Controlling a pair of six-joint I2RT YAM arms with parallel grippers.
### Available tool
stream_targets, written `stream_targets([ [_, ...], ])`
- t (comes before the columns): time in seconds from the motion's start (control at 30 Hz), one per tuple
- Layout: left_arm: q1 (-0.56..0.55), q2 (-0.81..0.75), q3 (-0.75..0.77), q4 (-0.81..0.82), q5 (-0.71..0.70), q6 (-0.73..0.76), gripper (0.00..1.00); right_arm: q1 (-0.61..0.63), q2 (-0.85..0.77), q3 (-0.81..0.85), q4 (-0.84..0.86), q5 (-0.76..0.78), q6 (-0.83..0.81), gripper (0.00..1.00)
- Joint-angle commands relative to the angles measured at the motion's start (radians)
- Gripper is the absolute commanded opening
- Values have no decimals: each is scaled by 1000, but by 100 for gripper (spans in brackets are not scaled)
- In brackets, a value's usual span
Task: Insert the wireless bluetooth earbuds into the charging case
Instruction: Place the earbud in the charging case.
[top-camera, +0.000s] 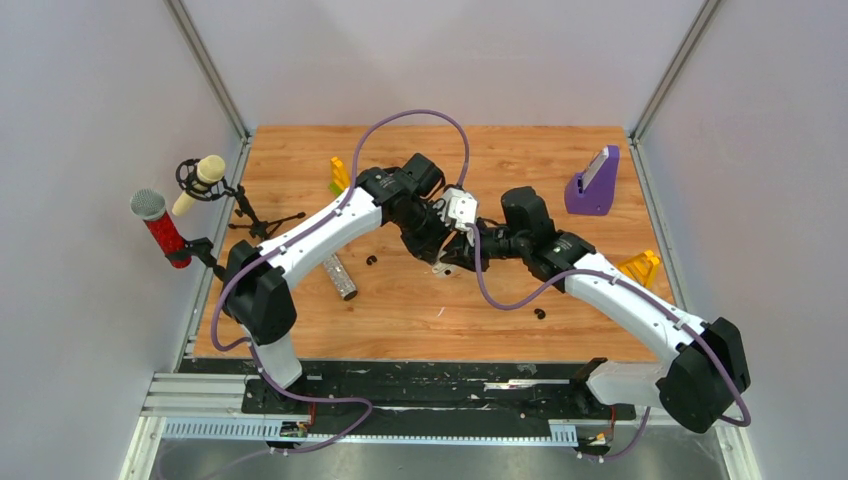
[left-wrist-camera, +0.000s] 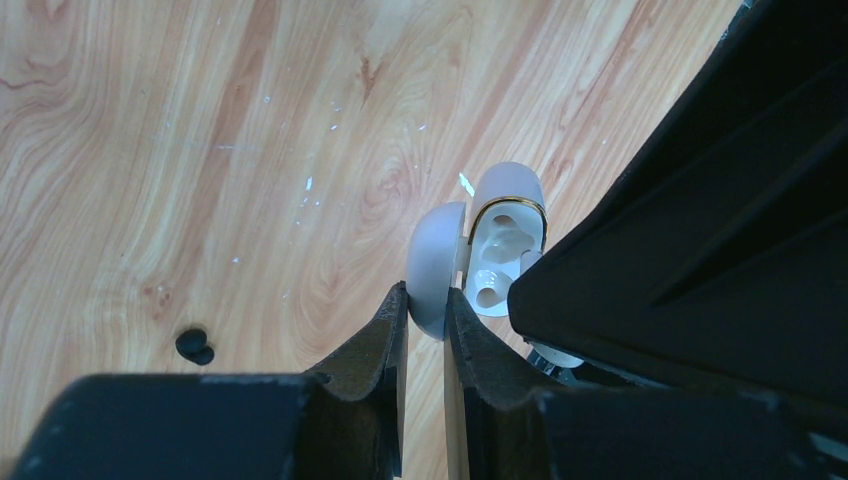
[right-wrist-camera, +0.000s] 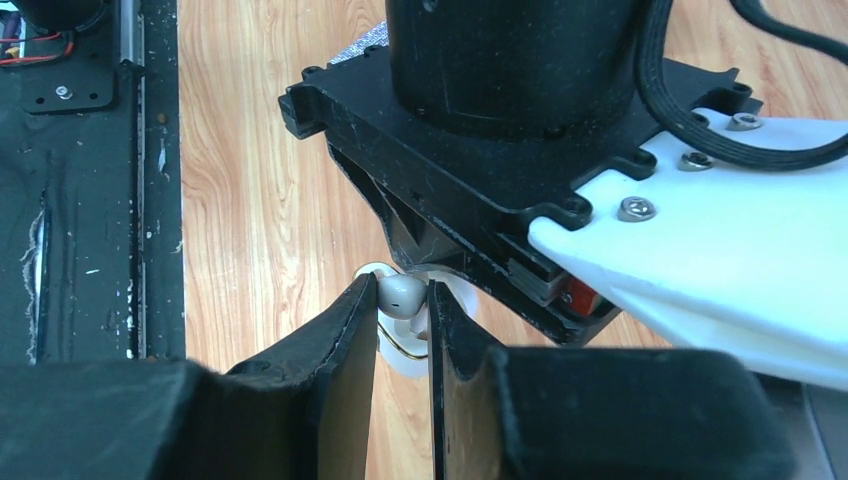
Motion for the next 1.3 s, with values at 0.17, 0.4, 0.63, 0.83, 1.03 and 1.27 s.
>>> stream_targets([
  [0.17, -6, -71, -2, 5, 7, -14, 17, 3, 19, -26, 61, 4, -28, 0],
  [0.4, -6, -76, -8, 5, 12, -12, 17, 4, 25, -21, 67, 13, -29, 0],
  [0.63, -7, -68, -3, -2, 19, -12, 17, 4, 9, -45, 76, 28, -58, 0],
  [0.83, -7, -69, 1, -5, 22, -10, 17, 4, 2, -61, 77, 24, -69, 0],
  [1.03, -7, -71, 1, -4, 21, -11, 17, 4, -4, -67, 82, 27, -62, 1],
  [1.27, -7, -80, -1, -3, 16, -10, 17, 4, -2, -69, 85, 34, -62, 7],
])
